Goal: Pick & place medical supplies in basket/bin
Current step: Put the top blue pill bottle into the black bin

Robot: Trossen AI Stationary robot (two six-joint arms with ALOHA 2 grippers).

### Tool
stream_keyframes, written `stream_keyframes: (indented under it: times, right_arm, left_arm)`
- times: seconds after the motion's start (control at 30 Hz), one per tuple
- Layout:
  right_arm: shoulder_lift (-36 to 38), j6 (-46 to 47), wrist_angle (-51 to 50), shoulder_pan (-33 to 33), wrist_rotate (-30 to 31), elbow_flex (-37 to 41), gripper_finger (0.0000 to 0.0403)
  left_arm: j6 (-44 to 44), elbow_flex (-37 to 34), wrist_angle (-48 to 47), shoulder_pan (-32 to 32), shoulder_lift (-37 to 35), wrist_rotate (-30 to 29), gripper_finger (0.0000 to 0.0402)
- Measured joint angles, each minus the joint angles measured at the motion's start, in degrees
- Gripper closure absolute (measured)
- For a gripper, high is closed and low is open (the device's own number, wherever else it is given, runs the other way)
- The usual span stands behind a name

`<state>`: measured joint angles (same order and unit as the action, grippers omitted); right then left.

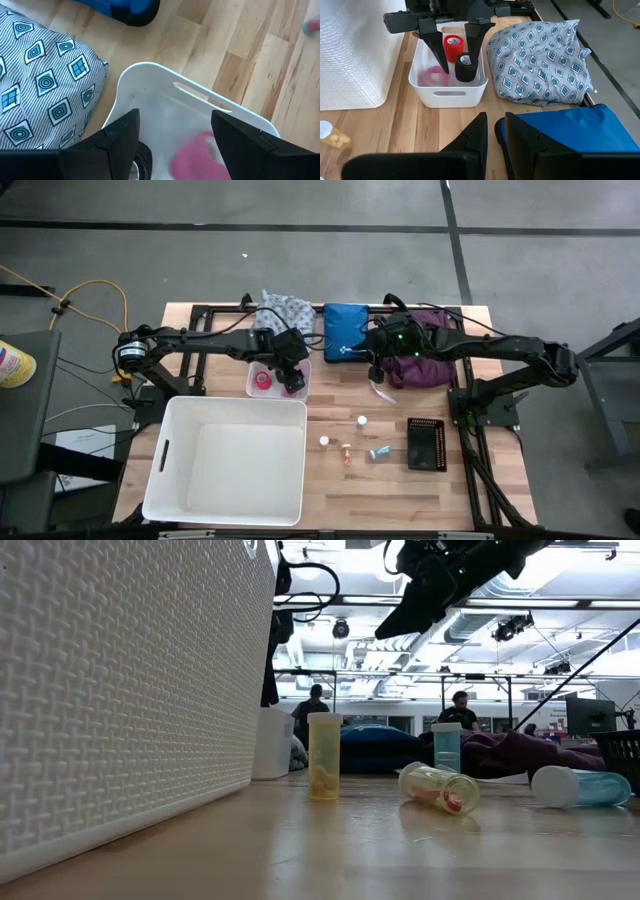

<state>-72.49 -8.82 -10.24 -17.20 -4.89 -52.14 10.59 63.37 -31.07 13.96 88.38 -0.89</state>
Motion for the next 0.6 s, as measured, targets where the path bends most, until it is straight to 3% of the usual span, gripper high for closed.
stream_keyframes:
  times: [0.43,0.6]
  right_arm:
    - [0.0,0.0,0.0,0.0,0.0,0.0,0.0348]
    - [0.0,0.0,0.0,0.0,0.0,0.0,0.0348]
  left_arm:
    - [-0.7,0.0,1.2,0.0,-0.2,1.1,0.0161]
    - [-2.9,0.0,4.7,0.0,-3.4,1.2,0.0161]
